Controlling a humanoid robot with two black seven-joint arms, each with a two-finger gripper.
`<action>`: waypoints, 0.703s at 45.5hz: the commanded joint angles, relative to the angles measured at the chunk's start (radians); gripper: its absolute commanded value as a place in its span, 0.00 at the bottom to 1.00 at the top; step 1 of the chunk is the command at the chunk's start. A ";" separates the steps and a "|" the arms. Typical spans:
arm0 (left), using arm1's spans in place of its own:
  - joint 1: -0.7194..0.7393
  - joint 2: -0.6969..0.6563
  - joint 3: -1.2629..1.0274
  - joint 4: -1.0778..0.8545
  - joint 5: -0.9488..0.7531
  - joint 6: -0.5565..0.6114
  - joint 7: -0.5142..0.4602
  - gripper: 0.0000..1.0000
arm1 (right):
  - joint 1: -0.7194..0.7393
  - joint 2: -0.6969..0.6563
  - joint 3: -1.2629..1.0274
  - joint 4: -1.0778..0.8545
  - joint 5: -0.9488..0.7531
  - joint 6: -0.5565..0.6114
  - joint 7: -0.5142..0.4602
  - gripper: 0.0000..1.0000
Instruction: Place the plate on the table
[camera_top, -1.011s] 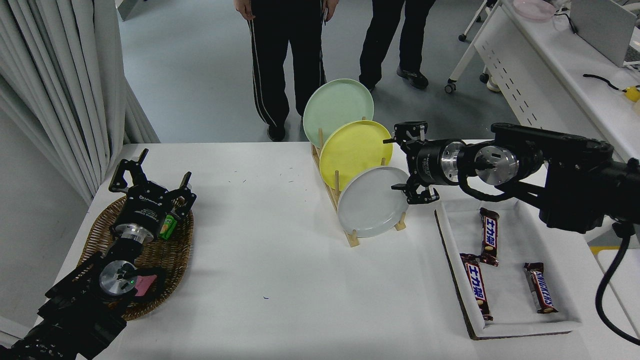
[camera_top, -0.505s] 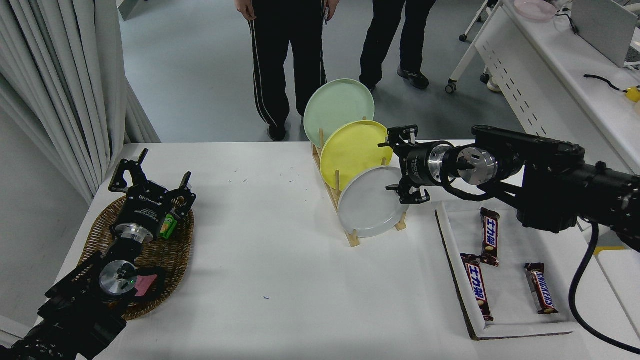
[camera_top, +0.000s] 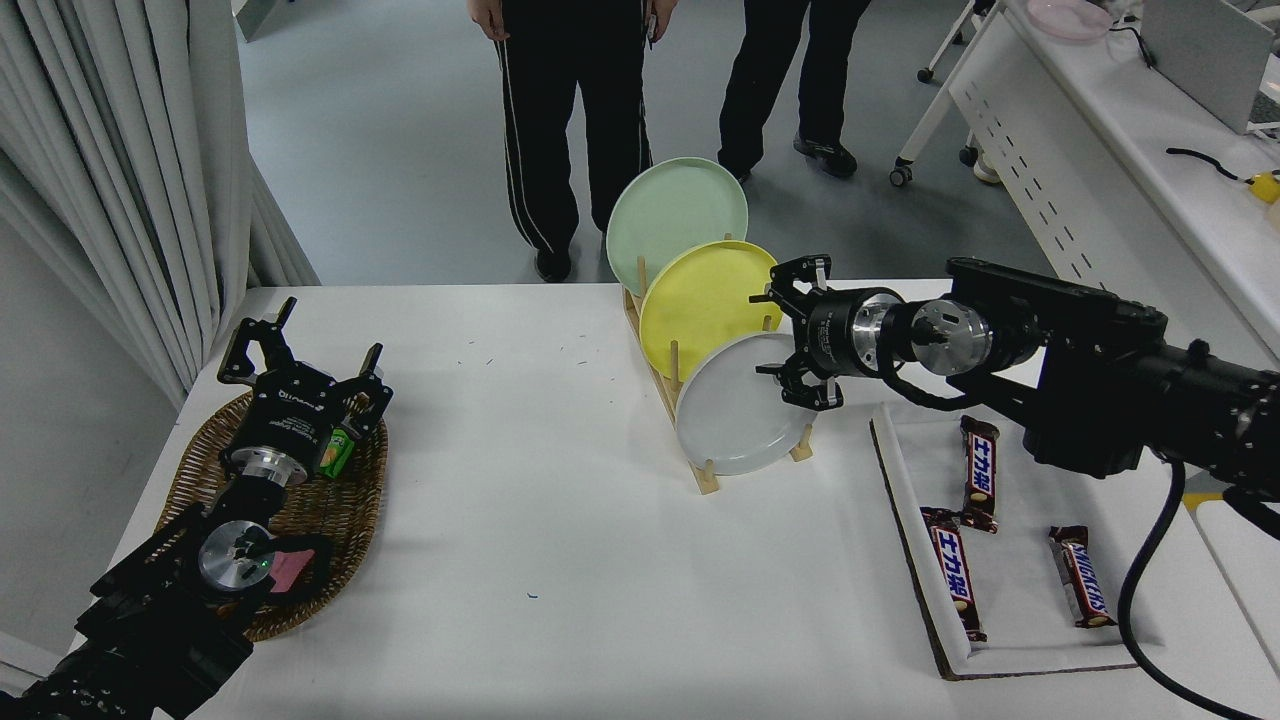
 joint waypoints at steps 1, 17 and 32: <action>0.000 0.000 0.000 0.001 0.000 0.000 0.000 1.00 | -0.014 0.000 0.021 0.000 0.000 0.001 0.004 0.54; 0.000 0.000 0.000 0.001 0.000 0.000 0.000 1.00 | -0.022 -0.002 0.046 -0.002 -0.011 -0.001 0.005 0.42; 0.000 0.000 0.000 0.001 0.000 0.000 0.000 1.00 | -0.033 -0.005 0.079 -0.004 -0.032 -0.001 0.005 0.36</action>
